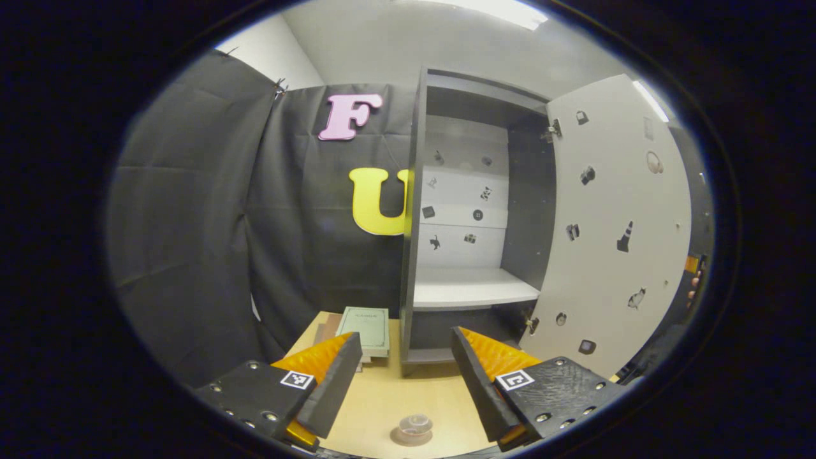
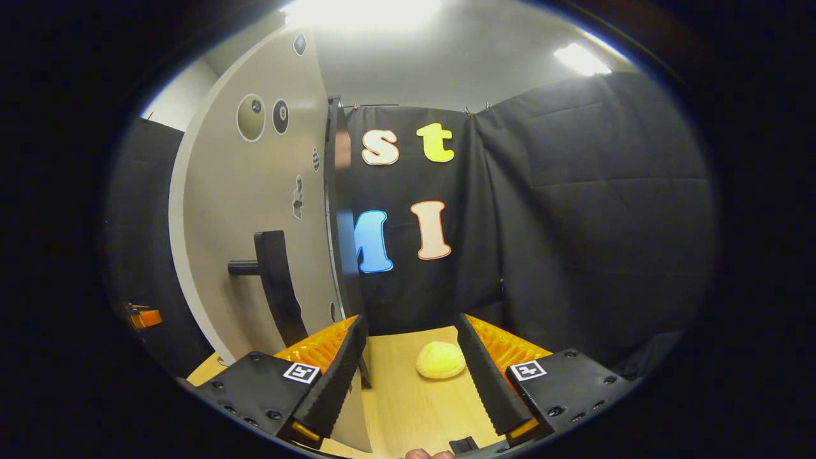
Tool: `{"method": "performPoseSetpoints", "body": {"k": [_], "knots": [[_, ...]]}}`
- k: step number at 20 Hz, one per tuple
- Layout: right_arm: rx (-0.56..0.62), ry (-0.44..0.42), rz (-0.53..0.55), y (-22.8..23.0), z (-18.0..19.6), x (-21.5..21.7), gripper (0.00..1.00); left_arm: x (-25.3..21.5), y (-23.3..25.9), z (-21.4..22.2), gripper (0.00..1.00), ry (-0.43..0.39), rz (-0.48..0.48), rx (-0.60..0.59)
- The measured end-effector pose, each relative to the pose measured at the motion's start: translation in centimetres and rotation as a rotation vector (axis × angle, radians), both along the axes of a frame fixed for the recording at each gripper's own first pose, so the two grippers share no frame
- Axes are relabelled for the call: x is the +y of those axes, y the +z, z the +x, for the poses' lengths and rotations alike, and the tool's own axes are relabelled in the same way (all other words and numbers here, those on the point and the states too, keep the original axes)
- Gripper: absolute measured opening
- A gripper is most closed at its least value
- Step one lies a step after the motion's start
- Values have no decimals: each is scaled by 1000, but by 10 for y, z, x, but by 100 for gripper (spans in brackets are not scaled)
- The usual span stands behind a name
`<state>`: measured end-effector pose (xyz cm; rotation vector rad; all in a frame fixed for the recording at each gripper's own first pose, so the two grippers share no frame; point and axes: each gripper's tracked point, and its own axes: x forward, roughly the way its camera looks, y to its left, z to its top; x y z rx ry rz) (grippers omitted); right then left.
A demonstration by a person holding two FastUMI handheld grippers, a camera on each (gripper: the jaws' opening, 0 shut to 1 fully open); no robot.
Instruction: Open the cabinet door with the right hand, grasp the bottle in the cabinet with the left hand and place it on the coaster, then close the cabinet door with the right hand.
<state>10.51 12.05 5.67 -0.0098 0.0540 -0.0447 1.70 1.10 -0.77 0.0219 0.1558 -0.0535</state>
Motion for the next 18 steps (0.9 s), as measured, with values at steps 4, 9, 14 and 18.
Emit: {"method": "performPoseSetpoints", "body": {"k": [4,9,14,18], "knots": [[-13,-10,28,0,-2,8,85,15,-5,1,84,-21,27,3],[-16,31,116,-3,-2,33,85,30,-6,4,88,-53,31,1],[16,100,124,-8,-5,53,86,45,-3,5,85,-69,49,-11],[40,157,112,-12,-7,65,86,51,-10,3,85,-77,31,-3]]}}
